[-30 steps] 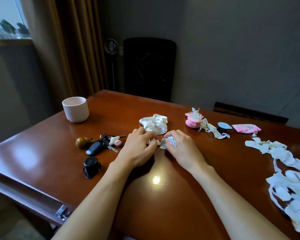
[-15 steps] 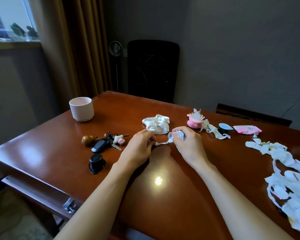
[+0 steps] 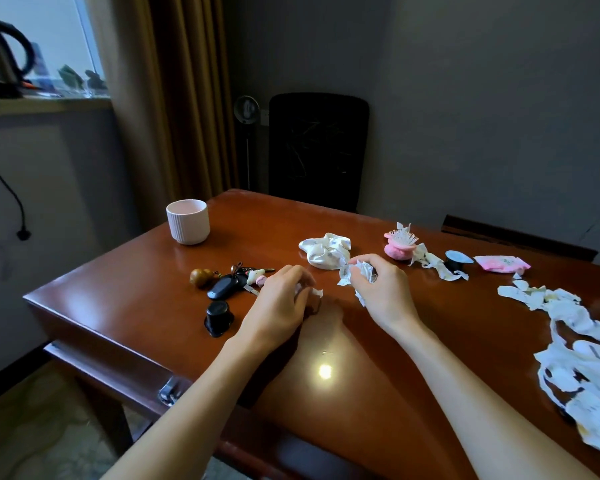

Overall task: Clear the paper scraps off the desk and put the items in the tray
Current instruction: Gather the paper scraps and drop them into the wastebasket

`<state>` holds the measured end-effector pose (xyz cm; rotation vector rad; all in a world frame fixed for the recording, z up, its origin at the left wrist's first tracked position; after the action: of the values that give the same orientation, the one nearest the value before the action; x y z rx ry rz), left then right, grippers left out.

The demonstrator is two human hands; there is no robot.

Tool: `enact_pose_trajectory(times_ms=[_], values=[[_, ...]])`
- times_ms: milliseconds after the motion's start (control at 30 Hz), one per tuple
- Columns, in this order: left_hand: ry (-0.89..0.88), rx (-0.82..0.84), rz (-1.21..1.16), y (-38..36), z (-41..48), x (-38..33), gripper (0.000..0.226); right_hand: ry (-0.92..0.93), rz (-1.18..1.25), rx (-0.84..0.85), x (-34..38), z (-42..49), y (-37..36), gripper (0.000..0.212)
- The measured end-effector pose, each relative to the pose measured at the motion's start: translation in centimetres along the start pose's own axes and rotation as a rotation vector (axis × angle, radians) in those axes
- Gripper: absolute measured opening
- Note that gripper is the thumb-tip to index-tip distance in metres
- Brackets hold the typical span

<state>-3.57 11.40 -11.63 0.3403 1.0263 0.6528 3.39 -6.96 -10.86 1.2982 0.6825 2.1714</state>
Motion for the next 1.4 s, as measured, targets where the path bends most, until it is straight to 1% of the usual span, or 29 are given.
enact_pose_trajectory(times_ms=[233, 367, 567, 800, 933, 1000, 1133, 1400], values=[[-0.079, -0.038, 0.036, 3.2, -2.2, -0.6, 0.012, 0.090, 0.022, 0.035, 3.8, -1.7, -1.3, 0.016], [-0.076, -0.021, 0.035, 6.0, -3.4, -0.9, 0.014, 0.119, 0.068, 0.047, 6.2, -2.7, -2.1, 0.014], [-0.093, -0.080, 0.071, 10.5, -5.1, -1.2, 0.018, 0.220, 0.085, 0.089, 10.5, -3.3, -3.7, 0.011], [-0.033, -0.215, 0.128, 16.5, -8.1, 0.5, 0.016, 0.337, 0.066, 0.099, 16.5, -3.9, -6.2, 0.009], [0.010, -0.285, 0.173, 19.8, -10.3, 1.6, 0.012, 0.376, 0.144, 0.164, 20.1, -4.8, -8.6, 0.012], [0.028, -0.317, 0.200, 21.3, -11.5, 2.3, 0.011, 0.416, 0.135, 0.164, 21.8, -5.2, -10.0, 0.014], [0.072, -0.376, 0.228, 24.2, -14.1, 4.1, 0.011, 0.473, 0.173, 0.199, 24.9, -6.5, -12.9, 0.011], [0.237, -0.493, 0.252, 29.1, -20.7, 9.5, 0.012, 0.582, 0.205, 0.331, 30.5, -9.9, -20.5, 0.011]])
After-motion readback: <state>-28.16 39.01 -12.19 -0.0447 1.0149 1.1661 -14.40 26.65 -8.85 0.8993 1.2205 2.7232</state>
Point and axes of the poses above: each hand's wrist, its own z-axis towards the middle knuckle, its own y-axis out of the back of the hand, x = y × z, the point moved 1 cm from there along z, towards the middle knuckle, and after that the axes turned 10 degrees about -z, right-handed, at the moved point
